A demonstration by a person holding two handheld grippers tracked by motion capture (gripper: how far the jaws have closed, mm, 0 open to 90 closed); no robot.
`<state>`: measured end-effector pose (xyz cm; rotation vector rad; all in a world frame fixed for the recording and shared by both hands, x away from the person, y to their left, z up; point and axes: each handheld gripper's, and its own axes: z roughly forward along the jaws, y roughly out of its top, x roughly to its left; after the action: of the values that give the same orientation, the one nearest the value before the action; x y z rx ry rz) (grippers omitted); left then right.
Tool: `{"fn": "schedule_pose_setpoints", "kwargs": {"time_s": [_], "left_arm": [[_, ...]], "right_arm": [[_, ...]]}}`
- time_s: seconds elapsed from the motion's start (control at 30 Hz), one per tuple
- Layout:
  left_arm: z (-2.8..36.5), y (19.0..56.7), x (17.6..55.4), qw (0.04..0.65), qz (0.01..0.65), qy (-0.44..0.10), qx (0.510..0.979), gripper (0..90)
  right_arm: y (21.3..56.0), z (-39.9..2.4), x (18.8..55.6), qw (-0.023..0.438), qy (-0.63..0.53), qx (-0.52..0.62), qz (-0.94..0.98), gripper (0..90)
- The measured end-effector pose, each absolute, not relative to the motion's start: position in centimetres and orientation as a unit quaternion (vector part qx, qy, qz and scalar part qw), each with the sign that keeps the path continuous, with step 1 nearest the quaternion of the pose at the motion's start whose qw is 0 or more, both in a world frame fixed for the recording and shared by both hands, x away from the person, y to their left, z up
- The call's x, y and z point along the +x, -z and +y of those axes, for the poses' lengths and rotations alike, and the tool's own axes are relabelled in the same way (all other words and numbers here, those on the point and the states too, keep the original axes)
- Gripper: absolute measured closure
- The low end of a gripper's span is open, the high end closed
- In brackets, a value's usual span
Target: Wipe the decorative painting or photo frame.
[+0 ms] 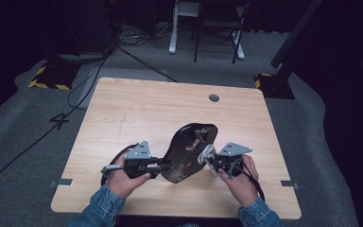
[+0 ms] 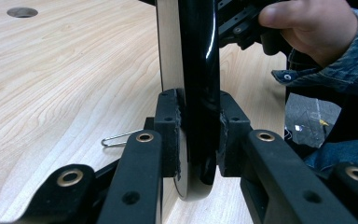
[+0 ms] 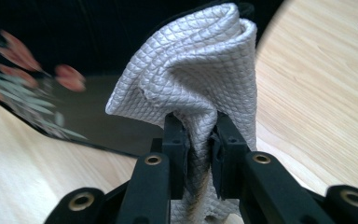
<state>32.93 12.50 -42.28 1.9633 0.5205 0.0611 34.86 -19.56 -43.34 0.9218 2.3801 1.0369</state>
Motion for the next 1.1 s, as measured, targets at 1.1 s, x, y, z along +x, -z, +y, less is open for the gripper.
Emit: {"fn": "schedule_pose_setpoints", "kwargs": {"time_s": [1.1], "left_arm": [[12.4,42.3,33.1,0.527,0.22,-0.022,0.821,75.2]], "right_arm": [[40.9,-15.5,32.1,0.201,-0.447,0.248,0.835,78.1]]}}
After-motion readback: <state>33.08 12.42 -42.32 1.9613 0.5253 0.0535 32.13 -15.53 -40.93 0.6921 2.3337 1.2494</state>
